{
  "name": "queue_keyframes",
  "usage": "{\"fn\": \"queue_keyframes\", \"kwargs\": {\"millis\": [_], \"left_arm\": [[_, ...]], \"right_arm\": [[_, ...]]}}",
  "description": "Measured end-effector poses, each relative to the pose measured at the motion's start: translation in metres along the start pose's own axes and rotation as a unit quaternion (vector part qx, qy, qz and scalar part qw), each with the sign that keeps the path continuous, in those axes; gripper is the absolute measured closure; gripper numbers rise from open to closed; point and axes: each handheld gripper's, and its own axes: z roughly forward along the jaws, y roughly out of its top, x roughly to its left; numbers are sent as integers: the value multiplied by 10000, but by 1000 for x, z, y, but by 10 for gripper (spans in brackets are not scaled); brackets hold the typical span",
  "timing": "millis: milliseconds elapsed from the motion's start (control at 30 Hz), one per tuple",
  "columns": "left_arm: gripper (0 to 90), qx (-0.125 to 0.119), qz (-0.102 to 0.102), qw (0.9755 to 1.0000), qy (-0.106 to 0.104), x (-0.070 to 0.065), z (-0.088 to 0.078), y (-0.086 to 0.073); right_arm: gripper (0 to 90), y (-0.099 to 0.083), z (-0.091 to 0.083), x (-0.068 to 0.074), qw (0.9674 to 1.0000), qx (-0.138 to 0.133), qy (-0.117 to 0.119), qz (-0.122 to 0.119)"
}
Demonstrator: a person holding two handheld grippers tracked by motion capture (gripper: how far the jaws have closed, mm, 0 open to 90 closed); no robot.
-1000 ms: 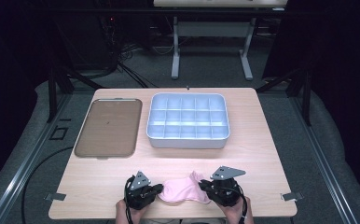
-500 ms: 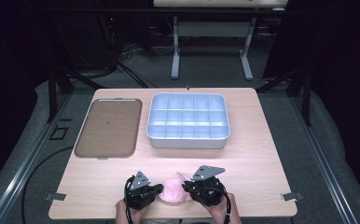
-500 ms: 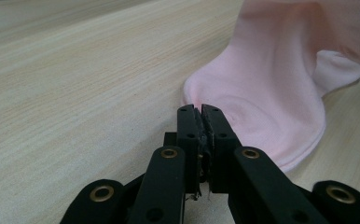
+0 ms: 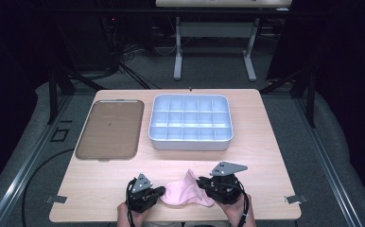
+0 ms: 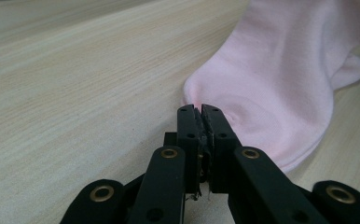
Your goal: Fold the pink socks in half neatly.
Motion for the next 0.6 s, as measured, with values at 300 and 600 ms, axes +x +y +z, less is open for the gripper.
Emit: {"fn": "queue_keyframes", "kwargs": {"millis": [300, 600], "left_arm": [[862, -27, -55, 10000, 25, 0, 0, 0], [862, 4, -54, 10000, 0, 1, 0, 0]], "right_arm": [[821, -9, 0, -18, 9991, 34, 112, 412], [820, 9, 33, 19, 9975, 286, 649, -76]]}}
